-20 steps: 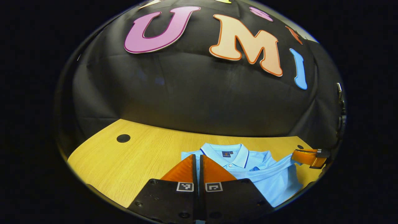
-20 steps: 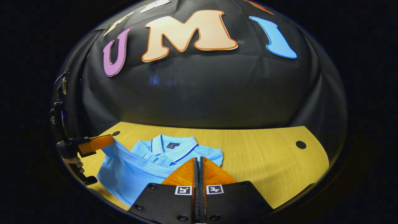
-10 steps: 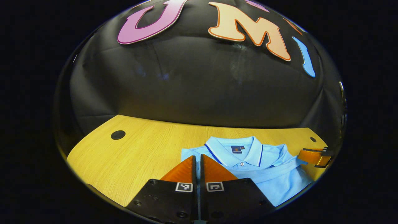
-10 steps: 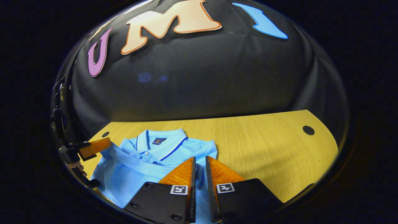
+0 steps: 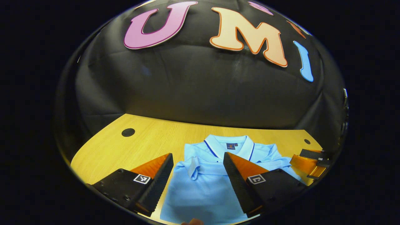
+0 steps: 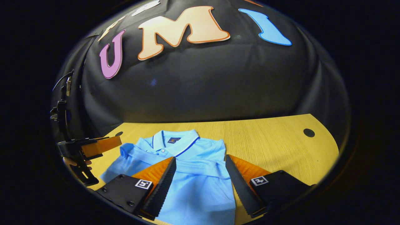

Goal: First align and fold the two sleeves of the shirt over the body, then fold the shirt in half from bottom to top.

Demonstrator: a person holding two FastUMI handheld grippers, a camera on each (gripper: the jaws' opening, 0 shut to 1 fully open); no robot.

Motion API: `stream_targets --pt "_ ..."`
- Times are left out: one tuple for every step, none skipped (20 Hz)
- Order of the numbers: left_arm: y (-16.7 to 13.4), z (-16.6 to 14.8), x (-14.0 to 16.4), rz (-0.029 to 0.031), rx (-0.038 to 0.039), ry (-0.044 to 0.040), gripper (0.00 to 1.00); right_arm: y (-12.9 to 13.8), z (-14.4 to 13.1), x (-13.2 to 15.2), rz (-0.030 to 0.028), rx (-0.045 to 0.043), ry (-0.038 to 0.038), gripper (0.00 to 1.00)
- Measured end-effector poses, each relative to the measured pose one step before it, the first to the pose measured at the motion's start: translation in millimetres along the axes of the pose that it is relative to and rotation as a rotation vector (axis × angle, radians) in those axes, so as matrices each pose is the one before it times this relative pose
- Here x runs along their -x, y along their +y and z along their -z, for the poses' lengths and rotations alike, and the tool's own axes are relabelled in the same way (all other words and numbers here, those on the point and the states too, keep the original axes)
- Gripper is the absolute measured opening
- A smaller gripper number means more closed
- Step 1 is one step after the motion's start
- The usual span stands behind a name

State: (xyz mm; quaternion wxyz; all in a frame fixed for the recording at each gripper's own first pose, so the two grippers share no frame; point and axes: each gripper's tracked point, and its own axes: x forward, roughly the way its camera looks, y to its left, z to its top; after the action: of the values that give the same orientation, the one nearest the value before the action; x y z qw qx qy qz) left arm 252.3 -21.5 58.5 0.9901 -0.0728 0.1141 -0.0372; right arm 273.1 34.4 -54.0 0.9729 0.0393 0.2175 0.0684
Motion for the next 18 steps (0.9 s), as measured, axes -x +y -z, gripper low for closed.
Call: stream_targets --pt "-1.76 -3.36 14.02 0.00835 -0.00319 -0.01362 0.96 2.78 -2.72 11.55 -0.00628 0.00134 -0.01734 0.98" --pt "-3.32 -2.65 13.35 0.01259 -0.00818 -0.01419 0.96 4.08 -3.57 12.76 -0.00985 0.00348 -0.01668 0.98" --pt "-2.30 0.05 13.40 0.01058 -0.01428 -0.00582 0.96 4.35 -1.07 13.86 -0.00895 0.00468 -0.01623 0.98" --pt "-3.66 0.75 15.07 0.01264 -0.01133 -0.01520 0.96 4.35 -0.60 15.24 -0.00952 0.00776 -0.01415 0.98" --pt "-4.72 -0.65 14.35 0.01358 -0.00714 -0.01519 0.96 4.67 -0.45 15.24 -0.00732 0.00327 -0.01884 0.98" --pt "-4.73 1.67 14.38 0.01135 -0.00709 -0.00995 0.96 6.42 -1.59 14.30 -0.01189 -0.00288 -0.02299 0.98" --pt "-3.94 1.61 13.90 0.01066 -0.00514 -0.01134 0.96 5.10 0.69 13.70 -0.00891 -0.00195 -0.01528 0.98" --pt "-4.16 3.49 12.94 0.01149 -0.00721 -0.00316 0.96 3.90 1.58 12.89 -0.00489 -0.00265 -0.01043 0.98" --pt "-4.10 3.31 12.51 0.00678 -0.00282 -0.00604 0.96 1.74 0.76 12.96 -0.00142 -0.00589 -0.01196 0.98" --pt "-3.23 2.38 11.78 0.00652 0.00073 -0.00866 0.96 2.19 -0.12 12.79 -0.00054 -0.00559 -0.01183 0.98" --pt "-3.11 1.92 11.88 0.00081 0.00131 -0.01119 0.96 1.51 0.42 12.08 0.00158 -0.00742 -0.01554 0.98" --pt "-0.64 2.88 12.09 -0.00658 -0.00092 -0.01265 0.96 1.90 -1.03 12.58 -0.00105 -0.00258 -0.02172 0.98" --pt "0.22 2.08 11.71 -0.00818 -0.00273 -0.01656 0.96 0.03 -0.21 11.35 0.00709 0.00065 -0.01989 0.98" --pt "-0.28 2.91 10.33 -0.00950 -0.00205 -0.01540 0.96 -0.29 1.67 11.53 0.00648 -0.00094 -0.01535 0.98" --pt "-0.02 3.26 10.67 -0.00838 0.00099 -0.00985 0.95 0.02 2.35 10.96 0.00396 -0.00457 -0.00885 0.98" --pt "0.06 4.37 10.99 -0.00594 0.00110 -0.00979 0.95 -0.23 1.80 9.23 0.00075 -0.00672 -0.00509 0.98" --pt "-0.43 3.77 9.31 -0.00201 -0.00023 -0.00328 0.96 -1.11 2.95 11.41 0.00082 -0.00557 -0.00277 0.98" --pt "0.67 3.65 7.72 -0.00127 -0.00370 -0.00090 0.95 -0.83 -0.44 8.34 0.00167 0.00067 -0.01137 0.98"
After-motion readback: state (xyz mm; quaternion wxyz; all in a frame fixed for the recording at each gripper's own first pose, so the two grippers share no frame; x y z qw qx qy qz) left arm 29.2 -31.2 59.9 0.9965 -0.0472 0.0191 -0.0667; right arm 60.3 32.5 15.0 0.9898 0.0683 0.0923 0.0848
